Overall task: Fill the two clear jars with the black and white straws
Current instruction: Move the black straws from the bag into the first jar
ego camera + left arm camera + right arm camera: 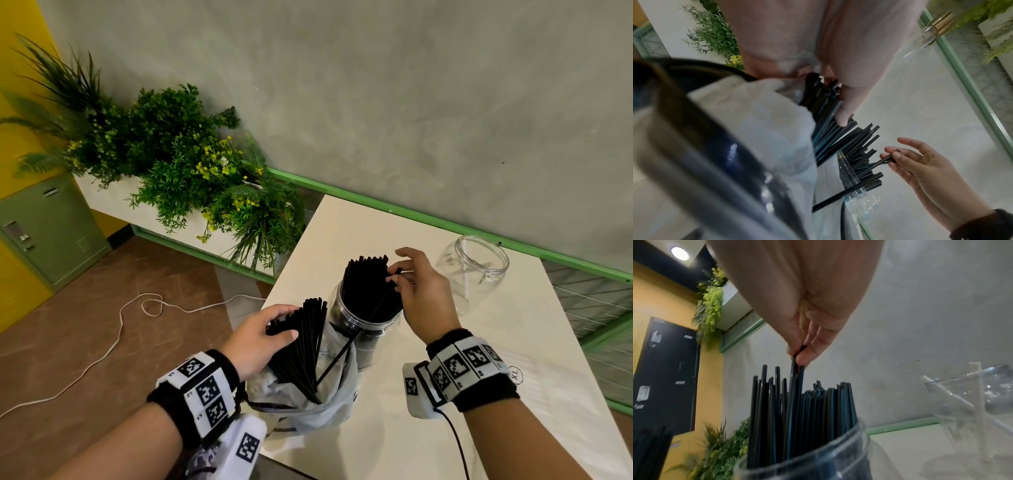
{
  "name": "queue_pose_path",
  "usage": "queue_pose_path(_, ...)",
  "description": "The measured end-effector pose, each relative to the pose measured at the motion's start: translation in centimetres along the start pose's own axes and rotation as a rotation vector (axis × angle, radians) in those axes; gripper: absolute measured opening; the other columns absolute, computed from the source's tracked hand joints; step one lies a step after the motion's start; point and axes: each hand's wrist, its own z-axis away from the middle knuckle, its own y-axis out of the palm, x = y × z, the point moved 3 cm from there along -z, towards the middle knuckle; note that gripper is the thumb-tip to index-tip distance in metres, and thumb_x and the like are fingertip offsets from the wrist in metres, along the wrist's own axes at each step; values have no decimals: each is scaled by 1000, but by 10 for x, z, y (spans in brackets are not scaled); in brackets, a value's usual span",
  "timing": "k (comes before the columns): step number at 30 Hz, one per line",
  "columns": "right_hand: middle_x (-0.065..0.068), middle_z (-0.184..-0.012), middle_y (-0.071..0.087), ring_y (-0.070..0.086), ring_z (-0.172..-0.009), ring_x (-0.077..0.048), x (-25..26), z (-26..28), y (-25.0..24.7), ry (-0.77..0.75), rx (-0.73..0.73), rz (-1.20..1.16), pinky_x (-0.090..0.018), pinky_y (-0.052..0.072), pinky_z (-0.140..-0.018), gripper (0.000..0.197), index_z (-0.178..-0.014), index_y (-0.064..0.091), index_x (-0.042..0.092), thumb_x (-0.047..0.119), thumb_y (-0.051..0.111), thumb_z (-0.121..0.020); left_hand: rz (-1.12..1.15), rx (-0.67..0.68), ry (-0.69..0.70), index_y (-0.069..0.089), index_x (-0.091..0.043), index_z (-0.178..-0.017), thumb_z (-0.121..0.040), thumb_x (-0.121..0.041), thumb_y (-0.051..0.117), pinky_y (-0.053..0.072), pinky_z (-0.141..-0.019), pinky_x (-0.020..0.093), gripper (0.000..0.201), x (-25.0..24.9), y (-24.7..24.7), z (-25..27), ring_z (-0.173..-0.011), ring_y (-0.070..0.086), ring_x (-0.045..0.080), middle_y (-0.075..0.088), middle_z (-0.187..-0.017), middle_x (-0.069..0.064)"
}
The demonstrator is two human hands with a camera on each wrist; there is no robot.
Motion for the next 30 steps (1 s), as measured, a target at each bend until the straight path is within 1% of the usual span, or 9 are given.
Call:
queue_pose_path(5,3,-94,68,64,-91,-8,12,-9,-4,-24,38,-6,-19,48,-83,33,-119,52,19,-2,47,-94,-6,5,-14,61,-34,-104,-88,-8,63,49,-88,20,31,0,1,0,-102,61,7,66,-109,-7)
queue_pose_path(10,6,-111,62,64,-90,-9,20,-21,1,-31,-7,-12,-16,47,-81,46,-123,49,25,-8,45,-90,-16,1,-11,61,-32,-105,-87,-7,63,48,-94,27,31,1,1,-2,-105,61,12,66,-109,-5)
queue_pose_path(15,0,-100,61,68,-81,-2,16,-35,6,-3,-107,-93,-8,44,-72,37,-106,53,25,-8,53,-88,-6,-7,-19,61,-34,-102,-87,-6,64,48,-96,31,32,3,0,-2,-105,61,14,66,-108,-5)
queue_pose_path(18,-4,-96,63,68,-79,-7,10,-38,16,23,-61,-58,-7,45,-69,27,-93,58,20,-6,61,-84,9,-14,-24,62,-34,-103,-87,-6,64,48,-98,35,32,5,-1,-2,-106,61,16,67,-110,-3)
queue_pose_path(20,-2,-88,65,65,-78,-11,7,-34,22,1,-20,30,-6,44,-69,20,-85,62,18,-2,65,-83,16,-12,-27,63,-33,-103,-87,-6,64,48,-97,35,32,5,-1,-2,-106,61,16,66,-110,-2)
queue_pose_path(23,4,-79,67,62,-75,-7,3,-24,24,19,-43,49,-9,45,-70,16,-82,66,19,3,65,-84,27,-11,-25,63,-33,-102,-87,-5,64,48,-97,35,32,5,-1,-3,-107,61,17,66,-111,-1)
queue_pose_path(26,2,-94,66,63,-81,-4,-1,-10,22,38,-119,-33,-14,50,-75,18,-98,64,18,3,61,-89,32,-16,-25,63,-33,-103,-86,-6,64,47,-98,36,31,7,-3,-3,-107,61,16,67,-111,-2)
queue_pose_path(28,2,-108,57,57,-83,-2,-2,0,25,2,-136,34,-16,49,-76,23,-112,59,14,16,63,-90,29,-16,-30,63,-32,-103,-87,-6,64,47,-98,36,31,7,-3,-3,-107,61,16,67,-111,-2)
queue_pose_path(30,3,-116,49,51,-89,-5,-5,8,34,-2,-53,142,-20,46,-81,45,-123,53,15,36,66,-86,32,-17,-31,63,-33,-103,-87,-6,64,47,-98,37,32,8,-3,-3,-107,62,16,67,-110,-2)
